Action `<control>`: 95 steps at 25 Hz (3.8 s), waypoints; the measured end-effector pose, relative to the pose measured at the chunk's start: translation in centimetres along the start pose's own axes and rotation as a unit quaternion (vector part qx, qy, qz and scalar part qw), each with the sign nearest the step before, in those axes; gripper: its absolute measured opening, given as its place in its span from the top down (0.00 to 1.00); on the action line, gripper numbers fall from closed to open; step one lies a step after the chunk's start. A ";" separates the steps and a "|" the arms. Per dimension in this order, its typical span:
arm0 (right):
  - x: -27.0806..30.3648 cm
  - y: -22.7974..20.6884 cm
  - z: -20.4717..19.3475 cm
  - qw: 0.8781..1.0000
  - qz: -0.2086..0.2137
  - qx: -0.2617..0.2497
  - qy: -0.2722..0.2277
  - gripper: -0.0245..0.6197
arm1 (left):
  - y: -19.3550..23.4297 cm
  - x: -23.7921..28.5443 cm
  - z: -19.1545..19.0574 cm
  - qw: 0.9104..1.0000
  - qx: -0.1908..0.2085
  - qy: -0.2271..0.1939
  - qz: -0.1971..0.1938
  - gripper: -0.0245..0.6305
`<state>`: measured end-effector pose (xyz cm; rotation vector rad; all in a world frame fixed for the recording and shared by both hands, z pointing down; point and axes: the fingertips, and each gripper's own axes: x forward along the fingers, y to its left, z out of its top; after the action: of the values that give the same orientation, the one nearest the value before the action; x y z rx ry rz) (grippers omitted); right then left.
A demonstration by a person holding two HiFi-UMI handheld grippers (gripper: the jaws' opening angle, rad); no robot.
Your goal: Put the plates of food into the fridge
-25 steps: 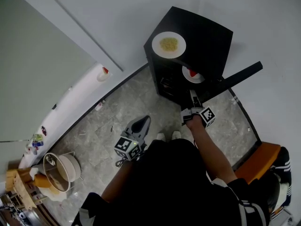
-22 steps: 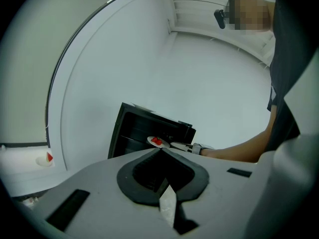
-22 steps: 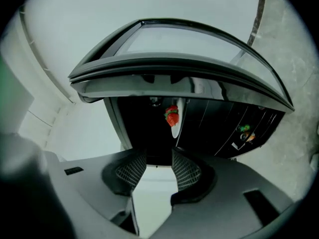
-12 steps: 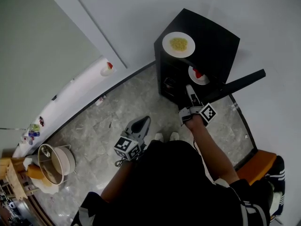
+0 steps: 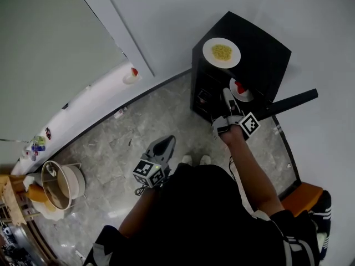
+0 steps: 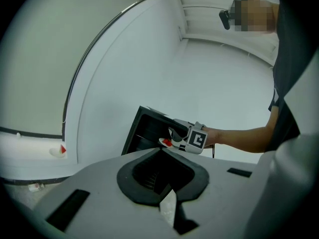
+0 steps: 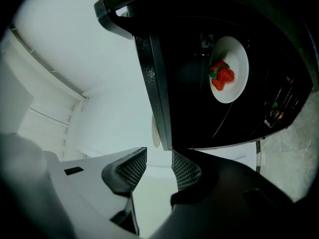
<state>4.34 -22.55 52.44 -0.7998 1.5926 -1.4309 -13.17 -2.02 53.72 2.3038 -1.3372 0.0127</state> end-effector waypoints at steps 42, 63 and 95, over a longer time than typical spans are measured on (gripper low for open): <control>10.8 1.0 0.4 0.999 -0.001 0.039 0.014 0.87 | 3.1 2.1 1.0 1.000 -0.004 0.004 0.012 0.93; 5.2 2.5 -5.7 0.992 0.000 0.032 0.123 0.89 | 0.1 -0.2 -1.1 1.000 -0.003 0.010 0.010 0.93; 0.5 -8.2 -6.6 0.984 -0.066 0.002 0.165 0.89 | 1.0 -0.9 -1.1 1.000 0.001 0.013 0.019 0.93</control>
<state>-2.36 -21.17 60.53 -0.7025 1.8100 -1.7325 -14.19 -1.24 54.89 2.2717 -1.3683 0.0571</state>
